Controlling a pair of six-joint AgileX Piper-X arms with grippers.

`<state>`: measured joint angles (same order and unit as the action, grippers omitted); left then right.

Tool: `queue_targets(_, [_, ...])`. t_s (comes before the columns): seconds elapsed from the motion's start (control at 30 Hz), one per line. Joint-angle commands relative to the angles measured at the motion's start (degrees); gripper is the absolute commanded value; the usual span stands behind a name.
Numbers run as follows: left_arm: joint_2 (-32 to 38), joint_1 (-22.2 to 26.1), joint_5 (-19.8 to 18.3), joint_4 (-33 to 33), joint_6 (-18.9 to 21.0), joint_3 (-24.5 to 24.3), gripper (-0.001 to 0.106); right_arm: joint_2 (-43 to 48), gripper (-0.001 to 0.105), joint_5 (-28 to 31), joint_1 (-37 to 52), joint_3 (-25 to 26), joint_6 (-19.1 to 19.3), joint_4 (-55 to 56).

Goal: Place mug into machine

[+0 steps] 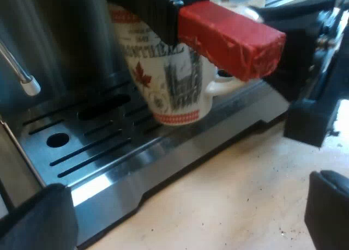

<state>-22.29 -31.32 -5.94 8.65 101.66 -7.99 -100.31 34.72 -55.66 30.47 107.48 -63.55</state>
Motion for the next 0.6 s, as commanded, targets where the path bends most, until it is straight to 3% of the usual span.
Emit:
queue_targets(0.03, [0.09,-0.28,0.18,-1.06,0.92,-0.21,0.086,-0.25,0.0,-1.23,0.84,1.4,0.26,-1.68])
queue_targets(0.6, [0.09,-0.28,0.18,-1.26,0.92,-0.21,0.086,-1.74,0.0,-7.31,3.37,1.62,-4.51,1.33])
